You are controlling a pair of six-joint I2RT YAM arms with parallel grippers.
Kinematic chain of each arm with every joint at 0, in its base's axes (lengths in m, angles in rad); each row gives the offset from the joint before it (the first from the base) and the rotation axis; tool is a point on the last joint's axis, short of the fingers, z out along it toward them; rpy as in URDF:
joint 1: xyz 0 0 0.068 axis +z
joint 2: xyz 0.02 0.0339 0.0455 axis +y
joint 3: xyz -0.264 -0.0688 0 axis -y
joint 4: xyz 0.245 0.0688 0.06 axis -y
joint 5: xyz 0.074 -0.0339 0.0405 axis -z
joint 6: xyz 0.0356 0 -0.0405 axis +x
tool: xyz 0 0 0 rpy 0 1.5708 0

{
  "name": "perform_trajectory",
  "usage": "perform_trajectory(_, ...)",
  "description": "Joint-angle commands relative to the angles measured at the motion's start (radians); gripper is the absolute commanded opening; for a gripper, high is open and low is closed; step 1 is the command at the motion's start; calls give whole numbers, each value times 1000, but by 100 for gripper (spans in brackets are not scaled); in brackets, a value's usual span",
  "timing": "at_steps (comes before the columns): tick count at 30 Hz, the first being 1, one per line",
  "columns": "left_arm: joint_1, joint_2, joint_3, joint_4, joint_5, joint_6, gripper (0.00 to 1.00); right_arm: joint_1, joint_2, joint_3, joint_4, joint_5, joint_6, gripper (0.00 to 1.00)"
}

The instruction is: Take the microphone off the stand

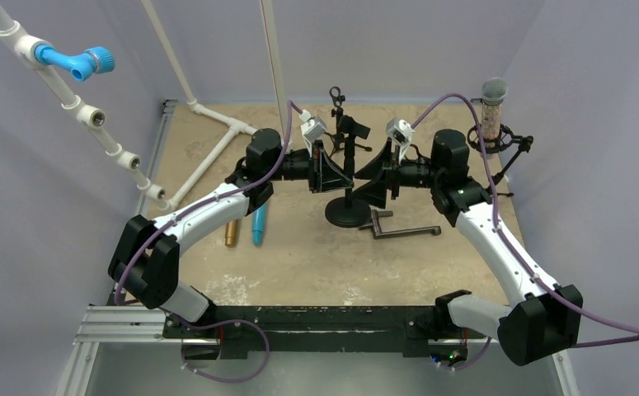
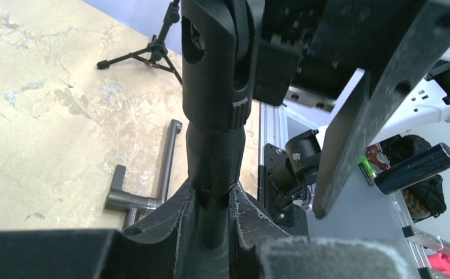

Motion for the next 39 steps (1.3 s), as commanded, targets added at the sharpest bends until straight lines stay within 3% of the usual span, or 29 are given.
perform_trajectory(1,-5,-58,-2,29,21,75,0,-15,-1,78,17,79,41,72)
perform_trajectory(13,-43,-46,8,5,37,96,0,-14,51,61,145,120,133,64)
perform_trajectory(29,-59,-18,33,5,43,80,0,-12,61,-6,223,123,171,31)
perform_trajectory(31,-60,-13,40,4,45,78,0,-11,61,-13,228,118,172,22)
perform_trajectory(34,-61,-8,53,-3,50,77,0,-9,54,-19,230,123,162,0)
perform_trajectory(38,-61,-5,67,-29,50,90,0,-10,47,6,166,153,87,0)
perform_trajectory(39,-60,-7,68,-39,48,97,4,-9,45,17,141,171,64,0)
